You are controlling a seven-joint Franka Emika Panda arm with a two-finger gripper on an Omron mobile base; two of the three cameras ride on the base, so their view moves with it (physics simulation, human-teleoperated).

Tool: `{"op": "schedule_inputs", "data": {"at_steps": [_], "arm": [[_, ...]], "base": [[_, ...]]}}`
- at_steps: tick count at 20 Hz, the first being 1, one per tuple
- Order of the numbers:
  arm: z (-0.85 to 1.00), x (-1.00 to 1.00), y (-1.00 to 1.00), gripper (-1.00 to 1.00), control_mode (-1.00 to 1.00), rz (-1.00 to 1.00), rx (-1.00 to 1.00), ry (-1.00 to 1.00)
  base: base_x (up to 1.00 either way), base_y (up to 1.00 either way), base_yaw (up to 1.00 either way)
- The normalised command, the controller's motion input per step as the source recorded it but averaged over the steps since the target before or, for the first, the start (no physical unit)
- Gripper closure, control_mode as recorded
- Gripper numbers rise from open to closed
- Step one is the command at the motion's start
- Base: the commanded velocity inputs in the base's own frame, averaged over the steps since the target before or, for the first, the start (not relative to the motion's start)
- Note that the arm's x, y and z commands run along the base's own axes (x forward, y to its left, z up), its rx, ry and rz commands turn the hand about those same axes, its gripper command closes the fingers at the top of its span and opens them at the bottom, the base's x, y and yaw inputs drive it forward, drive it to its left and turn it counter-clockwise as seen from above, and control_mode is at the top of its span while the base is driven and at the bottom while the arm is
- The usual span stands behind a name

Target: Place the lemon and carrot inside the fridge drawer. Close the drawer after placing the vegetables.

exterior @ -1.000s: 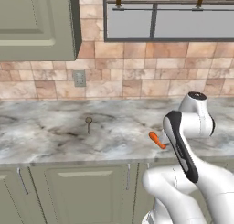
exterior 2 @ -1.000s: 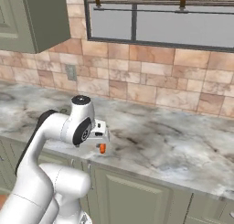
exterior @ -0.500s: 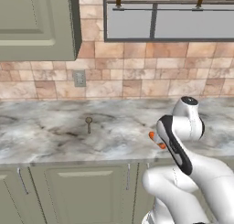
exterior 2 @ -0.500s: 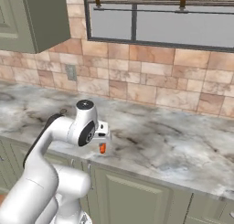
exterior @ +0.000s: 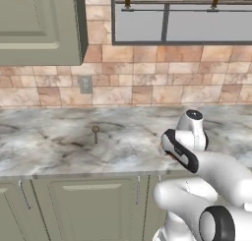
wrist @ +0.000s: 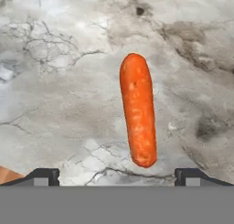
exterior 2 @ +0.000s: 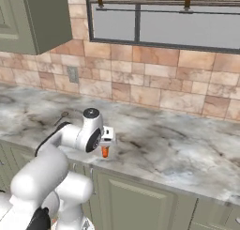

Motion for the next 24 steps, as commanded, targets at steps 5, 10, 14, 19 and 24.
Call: {"op": "schedule_inputs", "data": {"at_steps": [5,10,14,19,24], "arm": [[-0.36,0.54,0.0,-1.0,-1.0,0.0,-0.01,0.0],[-0.32,0.27,0.0,-1.0,-1.0,0.0,0.0,0.0],[-0.29,0.25,0.0,-1.0,-1.0,0.0,0.0,0.0],[-0.28,0.21,0.0,-1.0,-1.0,0.0,0.0,0.09],[-0.28,0.12,0.0,1.0,-1.0,0.0,0.0,0.11]], "base": [[0.0,0.0,0.0],[0.0,0.0,0.0],[0.0,0.0,0.0],[0.0,0.0,0.0],[0.0,0.0,0.0]]}}
